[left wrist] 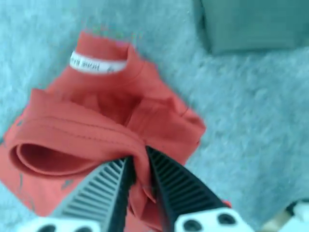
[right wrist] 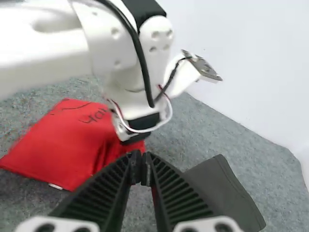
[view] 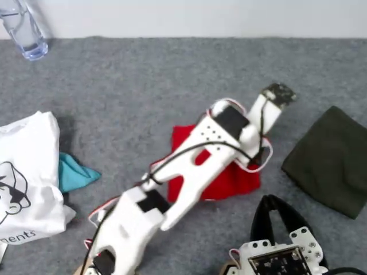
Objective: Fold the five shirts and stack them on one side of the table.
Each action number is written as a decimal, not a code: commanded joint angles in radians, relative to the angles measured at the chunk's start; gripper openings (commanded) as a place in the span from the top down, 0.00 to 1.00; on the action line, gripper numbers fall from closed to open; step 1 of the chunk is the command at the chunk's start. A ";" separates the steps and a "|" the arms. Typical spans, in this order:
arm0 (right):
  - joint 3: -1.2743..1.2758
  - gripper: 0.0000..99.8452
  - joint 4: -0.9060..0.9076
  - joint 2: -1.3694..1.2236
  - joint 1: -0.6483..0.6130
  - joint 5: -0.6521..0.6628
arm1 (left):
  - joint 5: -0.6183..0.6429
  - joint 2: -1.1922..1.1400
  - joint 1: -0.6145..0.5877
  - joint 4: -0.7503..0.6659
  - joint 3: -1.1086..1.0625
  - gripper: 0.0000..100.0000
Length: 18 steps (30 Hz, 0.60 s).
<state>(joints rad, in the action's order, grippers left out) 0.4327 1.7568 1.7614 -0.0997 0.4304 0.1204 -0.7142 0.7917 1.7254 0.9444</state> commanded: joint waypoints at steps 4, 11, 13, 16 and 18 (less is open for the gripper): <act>-0.044 0.99 0.041 0.053 -0.077 -0.011 | 0.014 -0.098 0.021 0.026 0.202 0.99; -0.041 0.99 0.041 0.053 -0.077 -0.011 | 0.014 -0.160 0.021 0.021 0.292 0.99; -0.041 0.99 0.041 0.053 -0.077 -0.012 | 0.014 -0.169 0.021 0.020 0.312 0.99; -0.041 0.99 0.041 0.053 -0.077 -0.012 | 0.014 -0.181 0.021 0.025 0.334 0.96; -0.041 0.99 0.041 0.053 -0.077 -0.012 | 0.014 -0.181 0.023 0.026 0.332 0.87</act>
<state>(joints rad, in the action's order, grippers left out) 0.4327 1.7568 1.7614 -0.0997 0.4304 0.1266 -0.9076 0.8071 1.7300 1.2344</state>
